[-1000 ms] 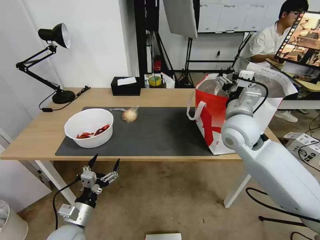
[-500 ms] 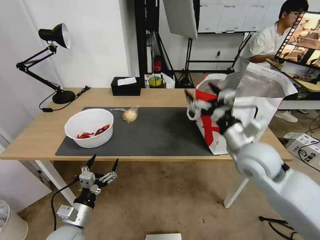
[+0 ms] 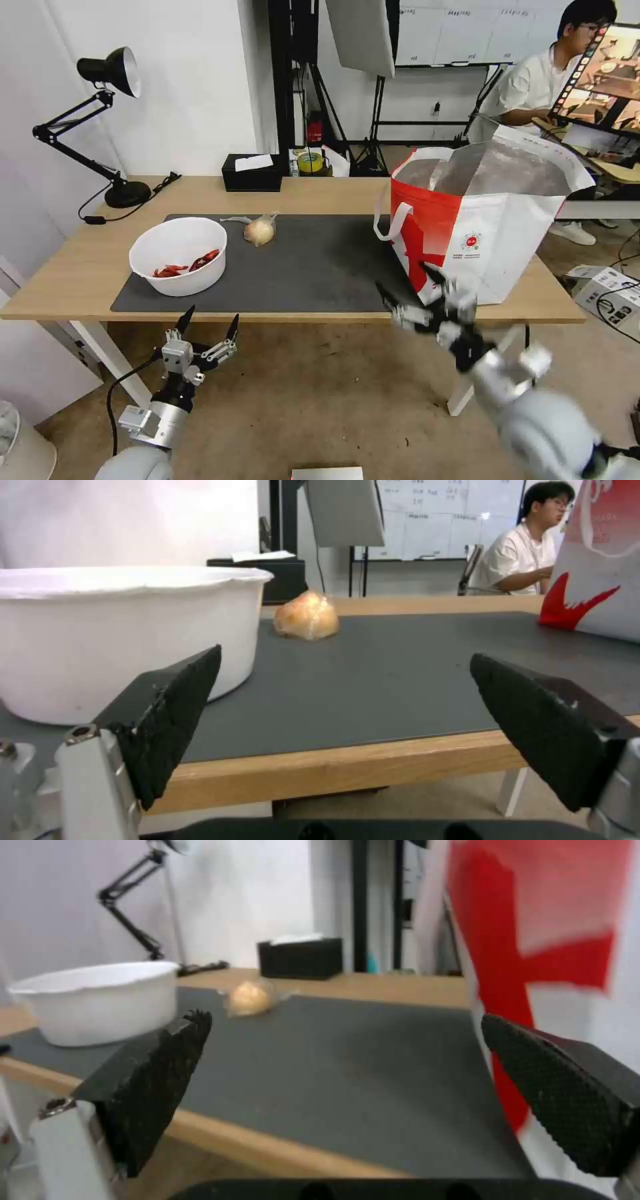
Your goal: Pick up the trash from the table and place it into the takeout bag.
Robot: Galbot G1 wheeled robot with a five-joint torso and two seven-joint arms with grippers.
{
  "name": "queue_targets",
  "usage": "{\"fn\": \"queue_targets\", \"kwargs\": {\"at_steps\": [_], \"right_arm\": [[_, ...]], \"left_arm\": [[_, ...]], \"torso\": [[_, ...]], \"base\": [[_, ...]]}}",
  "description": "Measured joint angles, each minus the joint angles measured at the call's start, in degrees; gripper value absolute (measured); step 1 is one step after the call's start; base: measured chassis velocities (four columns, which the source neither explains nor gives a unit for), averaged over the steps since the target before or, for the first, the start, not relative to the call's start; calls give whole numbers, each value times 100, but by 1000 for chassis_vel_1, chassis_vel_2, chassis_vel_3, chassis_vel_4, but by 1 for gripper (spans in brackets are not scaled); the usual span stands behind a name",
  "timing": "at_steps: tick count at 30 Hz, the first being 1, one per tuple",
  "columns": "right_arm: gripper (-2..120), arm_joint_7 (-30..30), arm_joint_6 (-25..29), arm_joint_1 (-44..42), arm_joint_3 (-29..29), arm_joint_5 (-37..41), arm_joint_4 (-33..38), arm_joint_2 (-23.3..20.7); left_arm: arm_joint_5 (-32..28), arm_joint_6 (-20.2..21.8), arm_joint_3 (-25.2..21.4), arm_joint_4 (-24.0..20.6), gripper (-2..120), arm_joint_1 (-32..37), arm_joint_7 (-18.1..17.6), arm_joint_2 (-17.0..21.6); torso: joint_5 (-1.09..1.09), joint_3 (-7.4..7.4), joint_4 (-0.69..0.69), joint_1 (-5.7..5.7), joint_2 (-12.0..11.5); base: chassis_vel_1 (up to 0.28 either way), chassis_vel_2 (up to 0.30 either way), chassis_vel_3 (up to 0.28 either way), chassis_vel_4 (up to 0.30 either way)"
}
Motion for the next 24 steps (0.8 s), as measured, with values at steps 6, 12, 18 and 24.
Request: {"fn": "queue_targets", "kwargs": {"at_steps": [6, 12, 18, 24], "right_arm": [[100, 68, 339, -451, -22, -354, -291, 378], [100, 65, 485, -490, -168, -515, -566, 562], [100, 66, 511, -449, -290, -557, -688, 660], [100, 77, 510, -380, -415, -630, -728, 721]], "left_arm": [[-9, -87, -87, 22, 100, 135, 9, -19], [-8, -126, -125, 82, 100, 163, 21, -12], [-8, -140, -152, 115, 100, 146, 25, 12], [-11, -211, -211, 139, 100, 186, 48, 33]], "torso": [[-1, 0, 1, 0, 0], [-1, 1, 2, 1, 0], [-1, 1, 1, 1, 0], [0, 1, 2, 1, 0]], "base": [[0, 0, 0, 0], [0, 0, 0, 0], [0, 0, 0, 0], [0, 0, 0, 0]]}}
